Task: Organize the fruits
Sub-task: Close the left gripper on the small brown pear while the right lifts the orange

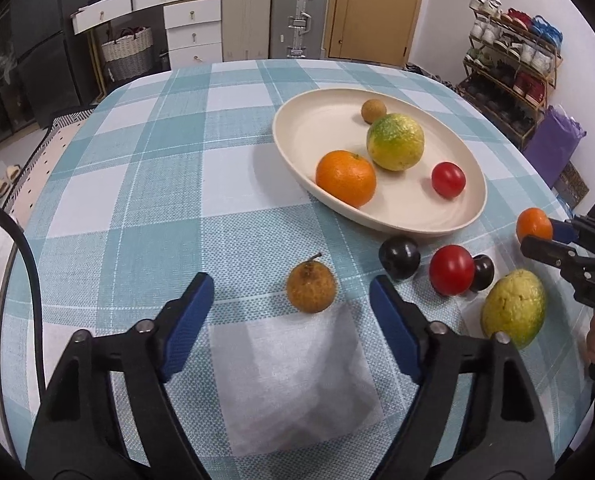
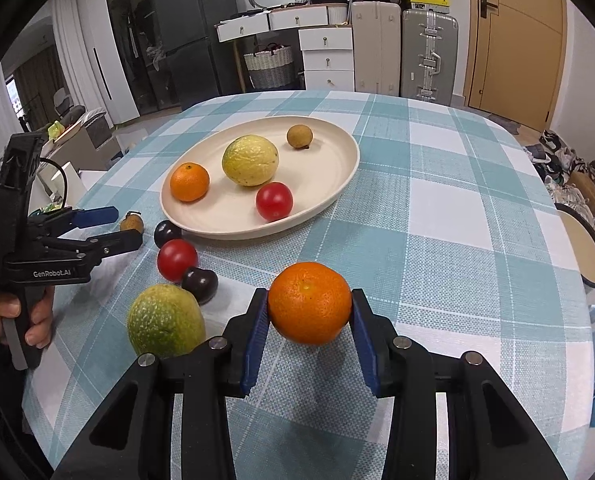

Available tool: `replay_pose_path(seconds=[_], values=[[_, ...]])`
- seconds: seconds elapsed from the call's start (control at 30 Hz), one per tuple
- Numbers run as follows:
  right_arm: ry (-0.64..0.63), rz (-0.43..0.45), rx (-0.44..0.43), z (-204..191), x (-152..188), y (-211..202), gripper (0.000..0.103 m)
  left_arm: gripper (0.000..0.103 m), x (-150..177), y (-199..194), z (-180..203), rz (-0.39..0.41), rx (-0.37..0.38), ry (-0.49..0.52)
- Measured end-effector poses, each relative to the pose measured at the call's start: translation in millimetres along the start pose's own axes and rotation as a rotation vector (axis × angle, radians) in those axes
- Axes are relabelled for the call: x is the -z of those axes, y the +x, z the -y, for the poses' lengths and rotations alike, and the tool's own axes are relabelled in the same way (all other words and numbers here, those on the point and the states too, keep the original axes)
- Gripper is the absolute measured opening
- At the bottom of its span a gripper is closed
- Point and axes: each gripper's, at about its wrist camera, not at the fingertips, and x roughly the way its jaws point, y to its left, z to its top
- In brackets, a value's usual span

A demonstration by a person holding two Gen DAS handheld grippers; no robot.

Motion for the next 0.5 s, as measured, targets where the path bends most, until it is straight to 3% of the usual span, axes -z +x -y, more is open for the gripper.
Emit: replay_pose_path(seconds=[0.27,0.43,0.5], values=[[0.004,0.002,-0.002,-0.1,0.9,-1.4,0.041,0.047,-2.5,4.6,1.7,-0.005,0.033,0.007],[-0.003,0.004,-0.005,-0.4,-1.7,-0.4,0.041,0.023,-1.3,3.5,3.6,0.000,0.045,0.022],[0.001,0.007,-0.009,0.1,-2.7,-0.1,0.041,0.022,-1.4,3.5,5.3,0.001,0.045,0.033]])
